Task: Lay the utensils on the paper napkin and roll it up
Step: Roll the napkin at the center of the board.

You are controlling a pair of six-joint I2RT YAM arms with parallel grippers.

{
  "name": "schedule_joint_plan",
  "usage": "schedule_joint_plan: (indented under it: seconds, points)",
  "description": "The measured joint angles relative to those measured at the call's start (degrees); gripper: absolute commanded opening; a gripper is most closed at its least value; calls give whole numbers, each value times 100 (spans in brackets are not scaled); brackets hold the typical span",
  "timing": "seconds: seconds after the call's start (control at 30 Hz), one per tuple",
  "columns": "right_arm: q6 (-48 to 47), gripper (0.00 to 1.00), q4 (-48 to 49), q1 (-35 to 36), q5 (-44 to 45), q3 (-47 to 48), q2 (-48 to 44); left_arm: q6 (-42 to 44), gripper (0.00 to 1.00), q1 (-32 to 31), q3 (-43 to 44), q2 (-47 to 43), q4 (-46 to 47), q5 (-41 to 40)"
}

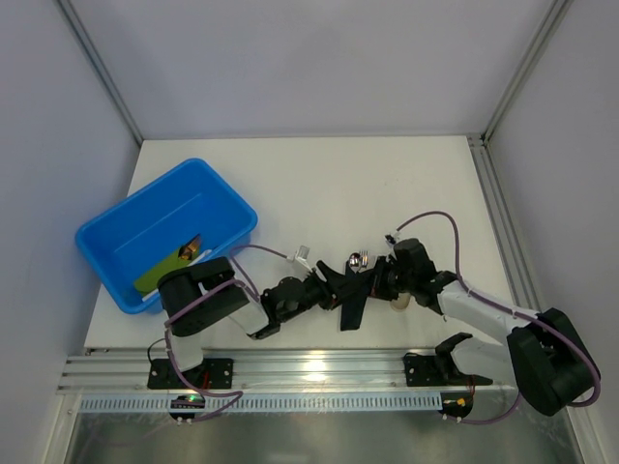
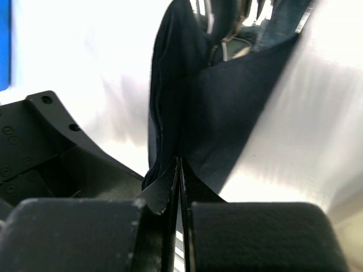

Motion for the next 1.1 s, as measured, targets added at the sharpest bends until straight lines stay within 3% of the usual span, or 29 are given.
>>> schedule_joint_plan:
  seconds: [0.57,0.9,1.1]
  points:
    - [2,6,-879,0,833,-9,-452,0,56,-7,197,247,-20,146]
    - [68,41,-1165,-50,697,-81,-1266,0,56,-7,199,247,-20,149]
    - [151,46,-1335,-122,555,-144,-1596,2,57,-7,199,245,-28,146]
